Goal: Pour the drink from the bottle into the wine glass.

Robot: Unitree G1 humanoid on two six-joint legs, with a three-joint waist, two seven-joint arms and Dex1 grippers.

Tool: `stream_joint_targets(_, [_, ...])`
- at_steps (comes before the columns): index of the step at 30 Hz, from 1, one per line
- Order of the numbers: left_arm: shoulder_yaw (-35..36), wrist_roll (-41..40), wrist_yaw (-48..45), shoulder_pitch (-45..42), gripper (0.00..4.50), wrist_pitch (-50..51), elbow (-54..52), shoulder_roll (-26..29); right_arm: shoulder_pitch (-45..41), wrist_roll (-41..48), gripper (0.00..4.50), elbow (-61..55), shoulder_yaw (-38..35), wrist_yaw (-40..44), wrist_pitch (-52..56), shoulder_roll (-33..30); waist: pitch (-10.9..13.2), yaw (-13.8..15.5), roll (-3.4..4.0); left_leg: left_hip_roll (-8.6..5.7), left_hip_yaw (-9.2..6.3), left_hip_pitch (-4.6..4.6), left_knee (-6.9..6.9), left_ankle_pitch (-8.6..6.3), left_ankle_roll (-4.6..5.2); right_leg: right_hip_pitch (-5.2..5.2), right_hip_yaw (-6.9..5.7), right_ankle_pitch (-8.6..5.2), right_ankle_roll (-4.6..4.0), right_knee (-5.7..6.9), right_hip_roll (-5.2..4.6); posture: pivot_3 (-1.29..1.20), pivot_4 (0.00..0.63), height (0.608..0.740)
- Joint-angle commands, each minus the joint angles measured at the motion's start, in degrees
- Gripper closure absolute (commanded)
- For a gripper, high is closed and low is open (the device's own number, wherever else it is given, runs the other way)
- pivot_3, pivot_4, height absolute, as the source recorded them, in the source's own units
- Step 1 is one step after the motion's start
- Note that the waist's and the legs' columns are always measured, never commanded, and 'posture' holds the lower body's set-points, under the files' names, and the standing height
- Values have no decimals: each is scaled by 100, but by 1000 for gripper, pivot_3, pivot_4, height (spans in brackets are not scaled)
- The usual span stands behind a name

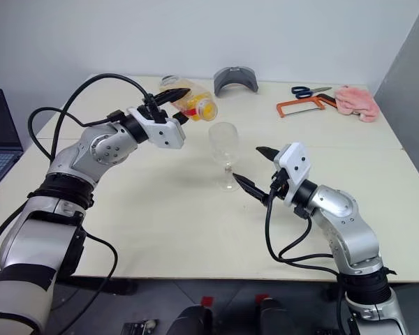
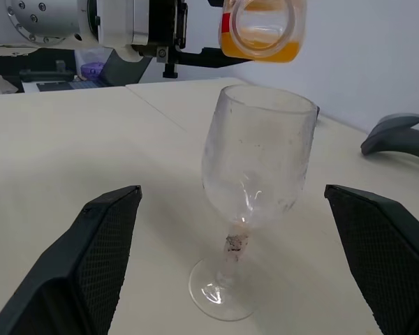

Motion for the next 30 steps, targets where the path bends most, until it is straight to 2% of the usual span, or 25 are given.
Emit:
stream_joint_targets(1, [-11, 80, 261, -266, 2829, -90, -46, 132, -19, 1, 0, -135, -55, -4, -90, -36, 0, 0, 0, 0, 1, 0, 0, 0, 0, 0, 0, 0, 0, 0, 0, 0, 150, 740])
stream_joint_targets(30, [-531, 656, 1004, -818, 2829, -156, 498, 161, 113, -6, 0, -192, -26, -27, -160, 140, 0, 0, 0, -2, 3, -1, 2, 0, 0, -2, 0, 0, 0, 5, 0, 0, 150, 740])
